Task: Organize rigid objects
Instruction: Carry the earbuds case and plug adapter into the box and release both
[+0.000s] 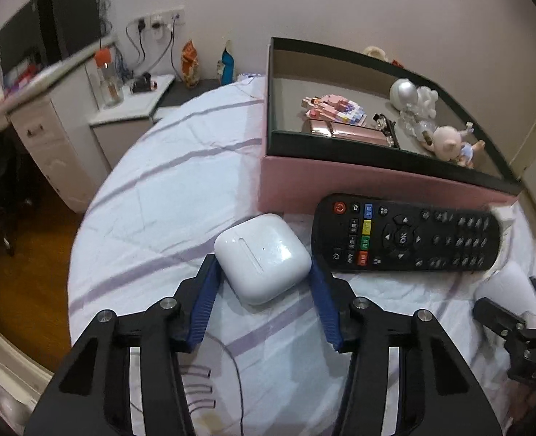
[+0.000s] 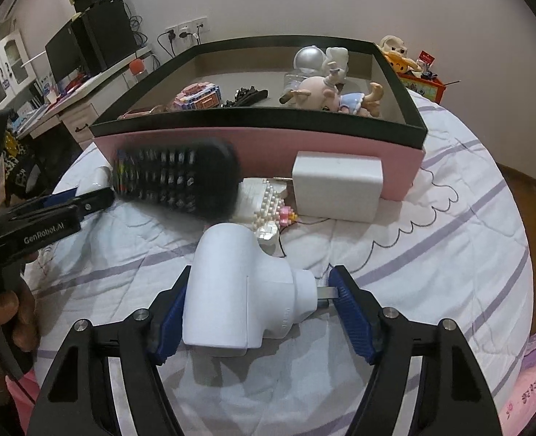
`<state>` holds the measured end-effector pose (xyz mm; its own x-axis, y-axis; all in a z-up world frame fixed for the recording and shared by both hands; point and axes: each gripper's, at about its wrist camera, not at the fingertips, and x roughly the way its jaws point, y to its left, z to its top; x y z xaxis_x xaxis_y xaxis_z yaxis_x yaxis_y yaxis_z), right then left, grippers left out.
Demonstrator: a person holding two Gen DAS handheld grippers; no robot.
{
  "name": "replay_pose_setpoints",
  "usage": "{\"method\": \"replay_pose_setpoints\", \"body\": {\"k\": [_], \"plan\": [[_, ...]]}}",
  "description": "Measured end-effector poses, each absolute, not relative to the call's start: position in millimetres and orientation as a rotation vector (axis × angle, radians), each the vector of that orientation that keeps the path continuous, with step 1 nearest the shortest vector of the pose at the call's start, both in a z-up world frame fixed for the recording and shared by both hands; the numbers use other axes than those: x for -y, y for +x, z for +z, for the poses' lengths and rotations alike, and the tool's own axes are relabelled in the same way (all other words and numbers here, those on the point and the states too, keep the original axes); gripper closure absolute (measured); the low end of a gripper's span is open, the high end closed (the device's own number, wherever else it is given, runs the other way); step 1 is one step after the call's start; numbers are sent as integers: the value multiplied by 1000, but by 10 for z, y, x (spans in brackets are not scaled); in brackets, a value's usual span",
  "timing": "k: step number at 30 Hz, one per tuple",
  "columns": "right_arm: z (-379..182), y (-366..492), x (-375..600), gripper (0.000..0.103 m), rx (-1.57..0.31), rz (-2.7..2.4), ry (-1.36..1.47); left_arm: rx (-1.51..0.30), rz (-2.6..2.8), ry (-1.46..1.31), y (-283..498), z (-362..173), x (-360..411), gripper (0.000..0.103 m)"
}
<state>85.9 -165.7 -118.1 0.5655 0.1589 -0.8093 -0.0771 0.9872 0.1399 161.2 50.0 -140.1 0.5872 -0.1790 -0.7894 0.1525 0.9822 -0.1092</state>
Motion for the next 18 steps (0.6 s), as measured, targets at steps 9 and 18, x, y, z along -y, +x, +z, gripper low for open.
{"method": "replay_pose_setpoints", "body": {"k": [9, 18], "plan": [[-1129, 771, 1755, 29, -961, 144, 120, -916, -189, -63, 1423, -1350, -596, 52], [-865, 637, 1887, 29, -916, 156, 153, -877, -226, -32, 1155, -1017, -509, 52]]}}
